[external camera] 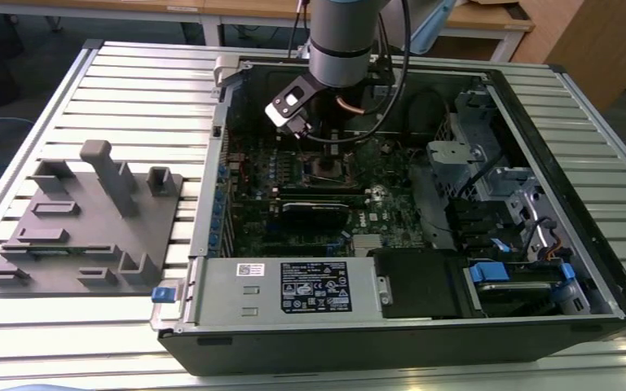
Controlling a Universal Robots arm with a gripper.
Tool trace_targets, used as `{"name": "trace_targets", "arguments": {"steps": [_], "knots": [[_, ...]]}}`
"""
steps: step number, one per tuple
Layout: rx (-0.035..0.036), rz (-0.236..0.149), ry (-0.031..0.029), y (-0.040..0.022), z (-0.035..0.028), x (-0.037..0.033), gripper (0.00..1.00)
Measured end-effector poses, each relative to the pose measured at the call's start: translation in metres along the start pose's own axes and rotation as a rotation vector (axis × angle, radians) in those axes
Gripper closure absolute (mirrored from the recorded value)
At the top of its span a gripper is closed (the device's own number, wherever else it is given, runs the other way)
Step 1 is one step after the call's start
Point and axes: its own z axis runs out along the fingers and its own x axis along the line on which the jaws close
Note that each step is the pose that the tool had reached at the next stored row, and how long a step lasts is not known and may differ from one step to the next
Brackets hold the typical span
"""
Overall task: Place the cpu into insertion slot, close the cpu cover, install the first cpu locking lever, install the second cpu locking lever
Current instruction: 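Place the cpu into insertion slot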
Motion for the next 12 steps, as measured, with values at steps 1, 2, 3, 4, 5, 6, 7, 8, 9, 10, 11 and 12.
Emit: {"name": "trace_targets", "arguments": {"steps": [1,2,3,4,5,6,7,8,9,10,11,12], "knots": [[0.0,0.0,0.0,0.0,0.0,0.0,0.9],[0.0,0.0,0.0001,0.0,0.0,0.0,0.9],[0.0001,0.0,-0.0002,0.0,-0.0003,0.0,0.9],[0.0003,0.0,-0.0005,0.0,-0.0009,-0.0001,0.9],[0.0002,0.0,-0.0003,0.0,-0.0014,0.0,0.9],[0.0,0.0,0.0,0.0,-0.0021,0.0,0.9],[0.0,0.0,0.0,0.0001,-0.0028,0.0,0.9],[0.0001,0.0,-0.0001,0.0001,-0.0034,0.0,0.9],[0.0,0.0,0.0,0.0001,-0.0042,0.0,0.9],[0.0,0.0,0.0,0.0002,-0.0051,0.0,0.9],[0.0,0.0,0.0,0.0002,-0.006,0.0,0.9],[0.0,0.0,0.0,0.0002,-0.0069,0.0,0.9]]}}
